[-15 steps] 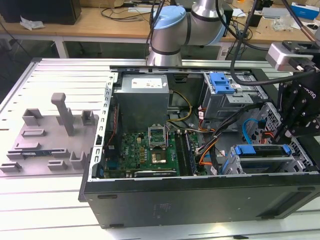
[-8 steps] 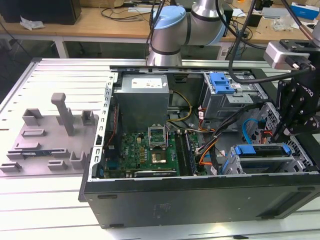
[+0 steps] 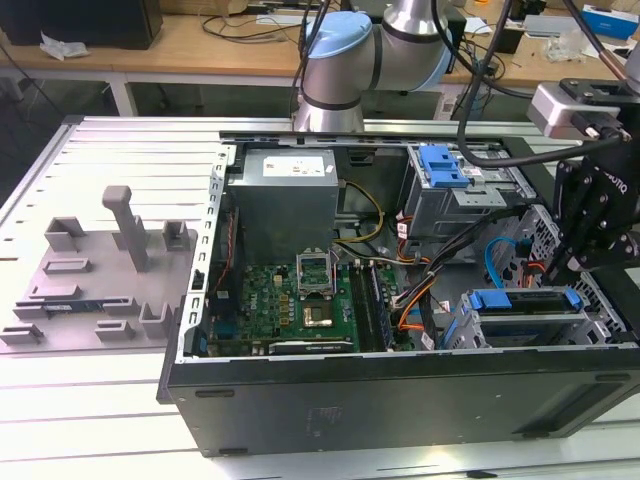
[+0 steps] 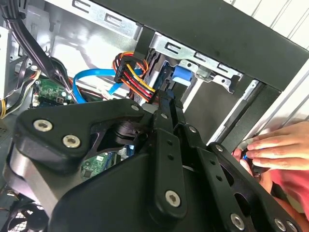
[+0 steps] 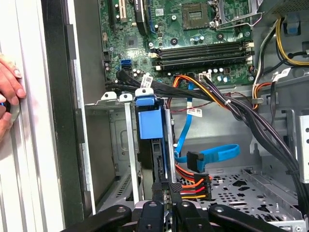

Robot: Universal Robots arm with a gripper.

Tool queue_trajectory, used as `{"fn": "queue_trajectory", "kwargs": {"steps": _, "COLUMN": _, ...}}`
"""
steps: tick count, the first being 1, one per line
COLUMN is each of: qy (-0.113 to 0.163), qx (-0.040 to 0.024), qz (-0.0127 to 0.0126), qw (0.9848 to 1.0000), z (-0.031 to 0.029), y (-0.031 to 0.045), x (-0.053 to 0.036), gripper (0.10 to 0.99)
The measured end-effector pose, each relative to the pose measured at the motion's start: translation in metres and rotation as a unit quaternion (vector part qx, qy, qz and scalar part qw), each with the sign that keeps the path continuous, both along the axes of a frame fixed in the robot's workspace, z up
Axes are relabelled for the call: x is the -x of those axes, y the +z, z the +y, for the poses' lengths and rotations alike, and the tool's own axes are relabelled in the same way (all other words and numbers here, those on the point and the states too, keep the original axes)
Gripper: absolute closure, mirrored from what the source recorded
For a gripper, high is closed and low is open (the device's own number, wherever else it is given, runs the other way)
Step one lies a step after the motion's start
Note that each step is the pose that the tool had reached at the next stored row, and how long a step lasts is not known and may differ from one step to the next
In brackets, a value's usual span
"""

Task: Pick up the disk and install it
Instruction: 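Insert the first disk wire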

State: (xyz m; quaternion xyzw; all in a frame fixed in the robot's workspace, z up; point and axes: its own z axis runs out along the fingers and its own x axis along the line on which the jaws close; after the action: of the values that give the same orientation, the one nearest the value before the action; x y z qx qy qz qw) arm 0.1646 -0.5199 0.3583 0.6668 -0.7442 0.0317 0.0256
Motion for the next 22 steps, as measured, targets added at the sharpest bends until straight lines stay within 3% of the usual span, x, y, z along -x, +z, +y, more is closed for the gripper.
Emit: {"fn": "queue_trajectory", "kwargs": {"steps": 22, "qy": -0.005, "qx": 0.0, "qz": 0.0, "qw": 1.0, "z": -0.0002, "y": -0.0045, "x": 0.0, "gripper": 0.922}}
